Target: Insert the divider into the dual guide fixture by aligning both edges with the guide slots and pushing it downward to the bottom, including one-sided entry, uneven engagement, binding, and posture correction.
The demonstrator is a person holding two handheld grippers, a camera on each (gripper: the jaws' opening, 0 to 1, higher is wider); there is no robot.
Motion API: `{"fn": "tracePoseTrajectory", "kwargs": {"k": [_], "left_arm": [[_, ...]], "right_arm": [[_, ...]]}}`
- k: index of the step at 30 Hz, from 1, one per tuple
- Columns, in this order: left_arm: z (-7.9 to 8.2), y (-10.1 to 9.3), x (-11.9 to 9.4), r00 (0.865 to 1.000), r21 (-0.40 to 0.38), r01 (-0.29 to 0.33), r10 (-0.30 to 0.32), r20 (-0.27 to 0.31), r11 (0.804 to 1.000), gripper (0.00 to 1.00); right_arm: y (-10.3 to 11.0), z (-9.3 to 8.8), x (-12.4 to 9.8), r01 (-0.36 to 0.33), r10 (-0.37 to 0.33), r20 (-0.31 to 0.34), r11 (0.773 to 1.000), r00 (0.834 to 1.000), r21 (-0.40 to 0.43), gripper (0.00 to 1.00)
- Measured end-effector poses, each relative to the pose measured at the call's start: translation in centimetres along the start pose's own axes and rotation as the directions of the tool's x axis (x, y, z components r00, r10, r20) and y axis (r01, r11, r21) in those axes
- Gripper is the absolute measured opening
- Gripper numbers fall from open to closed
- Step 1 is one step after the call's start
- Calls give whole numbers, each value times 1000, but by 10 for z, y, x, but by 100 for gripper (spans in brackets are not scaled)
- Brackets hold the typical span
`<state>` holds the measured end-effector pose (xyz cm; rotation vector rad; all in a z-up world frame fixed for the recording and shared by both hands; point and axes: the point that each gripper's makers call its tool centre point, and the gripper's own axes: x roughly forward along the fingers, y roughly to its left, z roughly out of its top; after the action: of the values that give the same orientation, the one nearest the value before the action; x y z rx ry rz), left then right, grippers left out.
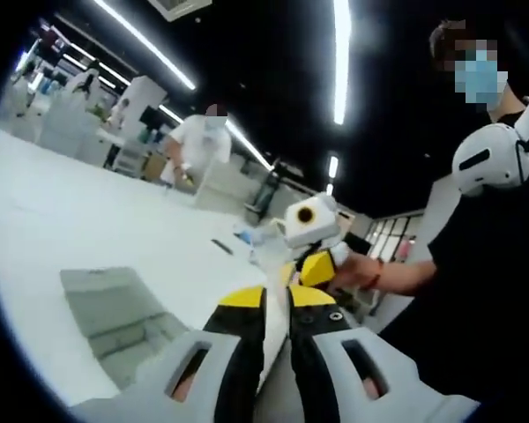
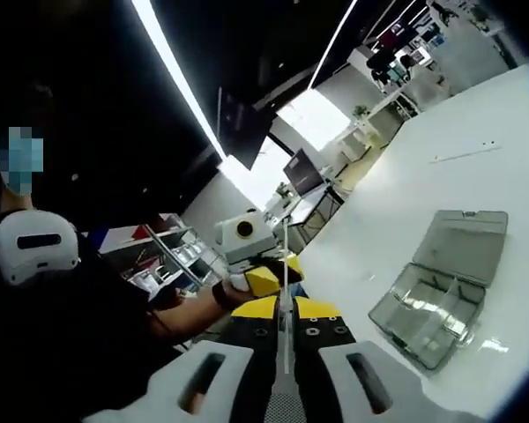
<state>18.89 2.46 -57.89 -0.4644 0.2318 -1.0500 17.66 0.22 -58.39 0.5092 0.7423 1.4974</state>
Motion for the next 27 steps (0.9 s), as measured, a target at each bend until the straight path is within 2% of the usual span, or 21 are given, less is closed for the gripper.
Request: {"fn": "tracePoseTrajectory", "kwargs": {"k": [7,14,17,20,21,24,27], "left_arm": [[2,13,-24,999,22,-49,48,24,999,14],[-4,21,-40,996,32,-78,77,38,996,19],[-6,24,-45,994,40,-96,94,51,995,20],[-7,26,-49,992,52,-111,108,59,992,21],[-8,28,-50,991,52,-120,116,63,991,22],[-10,30,-54,991,55,-123,120,61,991,25],[-15,37,-59,989,59,-143,140,55,988,26]], "right_arm": [[-5,3,15,91,-91,31,996,995,9,0],[-18,4,21,185,-188,51,982,981,46,0],[-28,8,22,248,-250,56,968,967,50,0],[-34,6,24,268,-272,39,960,962,75,0],[-39,2,25,287,-290,14,952,957,109,0],[-47,4,26,320,-325,19,940,946,118,0],[-57,2,27,375,-376,-10,920,926,110,0]]}}
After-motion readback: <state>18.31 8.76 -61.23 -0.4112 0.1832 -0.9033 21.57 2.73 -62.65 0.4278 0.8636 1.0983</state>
